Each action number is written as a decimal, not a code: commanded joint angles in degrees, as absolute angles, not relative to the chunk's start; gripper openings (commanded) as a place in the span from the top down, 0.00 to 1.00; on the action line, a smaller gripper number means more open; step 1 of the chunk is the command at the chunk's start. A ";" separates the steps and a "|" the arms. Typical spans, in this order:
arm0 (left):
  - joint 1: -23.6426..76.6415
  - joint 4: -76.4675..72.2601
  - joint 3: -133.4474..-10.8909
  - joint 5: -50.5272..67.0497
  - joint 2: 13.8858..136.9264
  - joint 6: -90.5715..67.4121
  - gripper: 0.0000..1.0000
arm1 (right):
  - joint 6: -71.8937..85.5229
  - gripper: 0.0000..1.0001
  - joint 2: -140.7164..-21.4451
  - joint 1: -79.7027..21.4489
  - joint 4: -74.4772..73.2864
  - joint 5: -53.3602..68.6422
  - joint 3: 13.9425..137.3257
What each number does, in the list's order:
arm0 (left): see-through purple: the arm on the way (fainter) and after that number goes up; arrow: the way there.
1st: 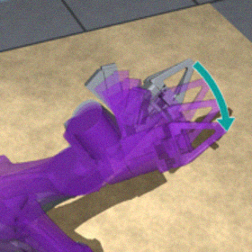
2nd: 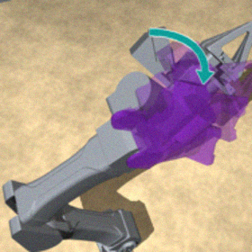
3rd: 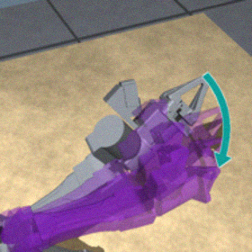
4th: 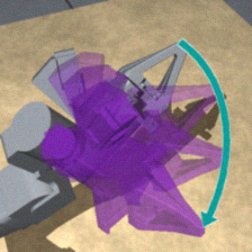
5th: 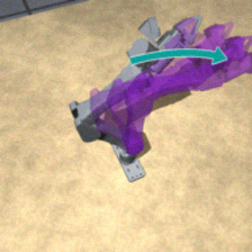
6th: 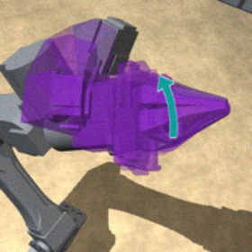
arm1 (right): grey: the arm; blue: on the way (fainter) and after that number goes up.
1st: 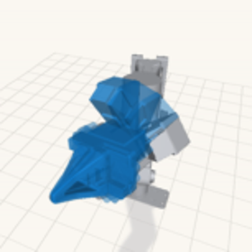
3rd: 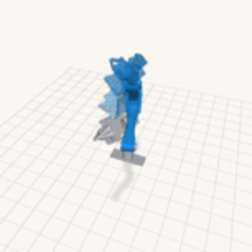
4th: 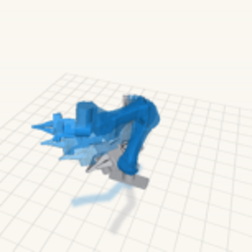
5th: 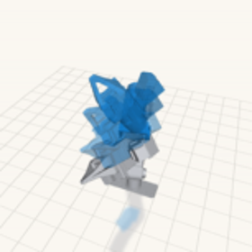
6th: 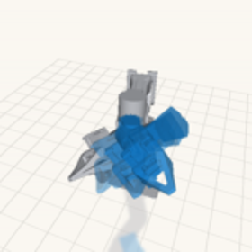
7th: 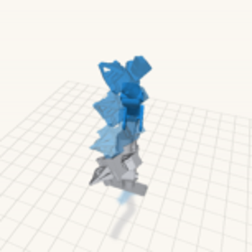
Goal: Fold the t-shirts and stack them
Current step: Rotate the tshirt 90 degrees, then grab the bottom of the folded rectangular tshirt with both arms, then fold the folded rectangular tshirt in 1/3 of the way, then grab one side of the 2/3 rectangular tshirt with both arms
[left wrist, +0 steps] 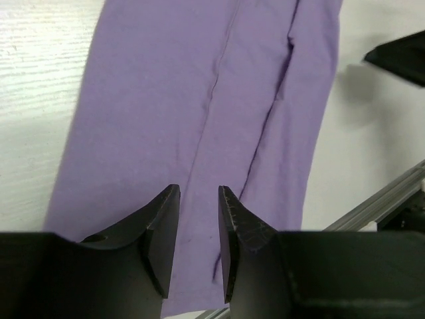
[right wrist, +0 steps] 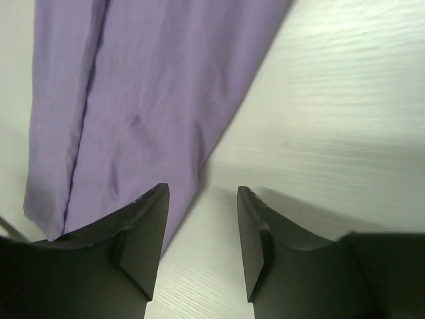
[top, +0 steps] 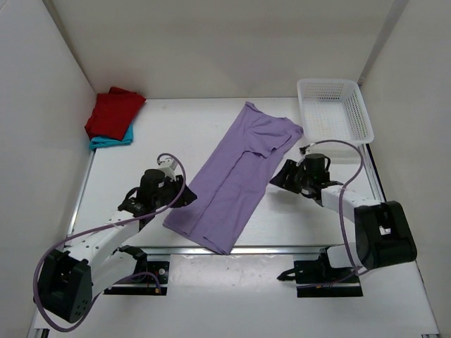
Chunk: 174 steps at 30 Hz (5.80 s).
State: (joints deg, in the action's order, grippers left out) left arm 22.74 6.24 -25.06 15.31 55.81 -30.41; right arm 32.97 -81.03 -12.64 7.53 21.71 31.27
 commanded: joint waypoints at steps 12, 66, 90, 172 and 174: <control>22.33 5.72 -20.75 11.68 51.59 -30.23 0.59 | 34.62 0.34 -104.57 -6.77 11.33 9.84 56.07; 33.22 16.79 -14.77 -2.28 49.93 -33.58 0.57 | 42.10 0.57 -65.56 -39.28 10.54 22.50 16.34; 36.04 34.71 -21.52 18.45 35.16 -35.33 1.00 | 57.05 1.00 -29.72 -53.28 -15.72 14.23 7.55; 23.81 -3.77 -13.09 9.57 56.32 -38.58 0.01 | 27.86 0.54 -66.88 -15.12 4.31 22.94 21.37; 24.96 -6.22 -12.22 11.06 58.78 -39.90 0.01 | 27.25 0.54 -68.46 -14.50 4.48 25.04 20.92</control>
